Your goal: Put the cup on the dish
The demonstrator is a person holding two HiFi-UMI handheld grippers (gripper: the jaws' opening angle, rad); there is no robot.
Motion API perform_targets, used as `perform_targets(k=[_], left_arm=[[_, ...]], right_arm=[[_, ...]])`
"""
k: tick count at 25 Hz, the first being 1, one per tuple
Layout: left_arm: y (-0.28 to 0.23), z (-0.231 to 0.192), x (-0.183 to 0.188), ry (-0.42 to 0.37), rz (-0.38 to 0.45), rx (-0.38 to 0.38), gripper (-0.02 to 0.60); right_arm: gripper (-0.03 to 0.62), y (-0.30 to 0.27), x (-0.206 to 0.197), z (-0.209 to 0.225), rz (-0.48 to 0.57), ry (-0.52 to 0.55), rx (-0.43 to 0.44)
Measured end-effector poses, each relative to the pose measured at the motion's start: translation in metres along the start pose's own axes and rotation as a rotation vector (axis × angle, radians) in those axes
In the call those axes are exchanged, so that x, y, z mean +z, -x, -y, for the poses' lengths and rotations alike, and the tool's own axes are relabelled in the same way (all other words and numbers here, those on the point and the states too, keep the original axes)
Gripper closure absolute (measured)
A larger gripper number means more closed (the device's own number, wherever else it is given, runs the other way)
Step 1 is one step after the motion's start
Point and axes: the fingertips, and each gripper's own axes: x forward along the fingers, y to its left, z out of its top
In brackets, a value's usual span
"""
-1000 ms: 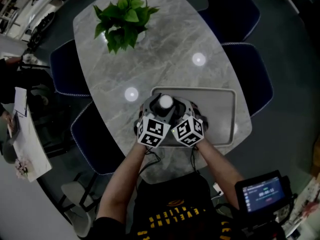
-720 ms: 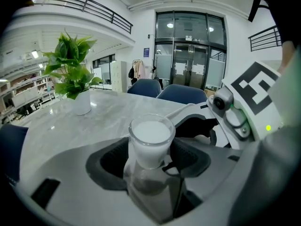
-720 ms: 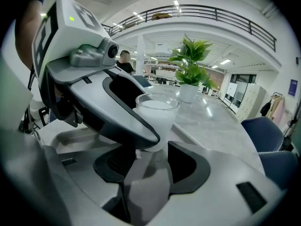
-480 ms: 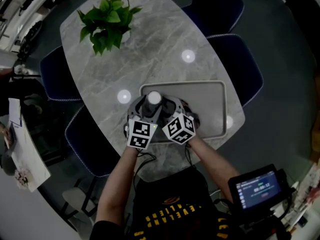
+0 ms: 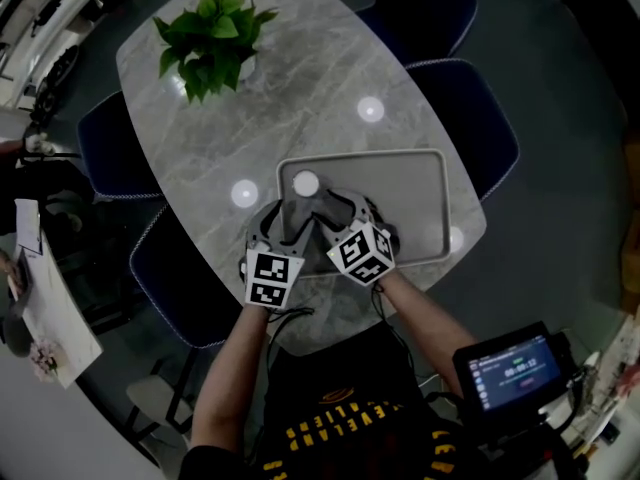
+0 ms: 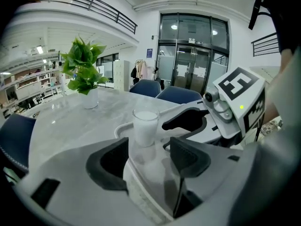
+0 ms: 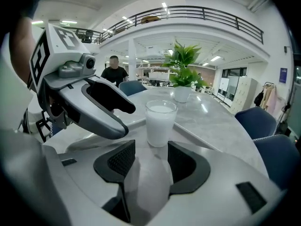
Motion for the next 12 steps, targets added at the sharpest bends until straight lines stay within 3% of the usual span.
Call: perform_targets(k=[8,9,10,11,12], left_arm=[[0.041,0.011,-0.010,0.091,0.027,-0.002,0.314],[0.046,0.012,-0.009,0.098,0.040,-0.007,0.314],[0.052,0.015,-0.007,0.103,0.053,-0.012,0.315],[0.058,0.017,-0.005,0.106,0.067,-0.019,0.316],[0.064,0.020,-0.002,0.107,0.082,-0.027,0.316]], right_arm=[[0.376,0.033,0.014,-0.014,0.100,-0.187,0.021],[0.392,0.038,0.018,-0.016,0.118,-0.206,0.021],[0.503,0.045,0.023,-0.017,0.136,-0.219,0.017],[0.550,0.051,0.027,-0.019,0.154,-0.230,0.012],[0.559,0.056,0.031,-0.021,0.169,-0.240,0.010]])
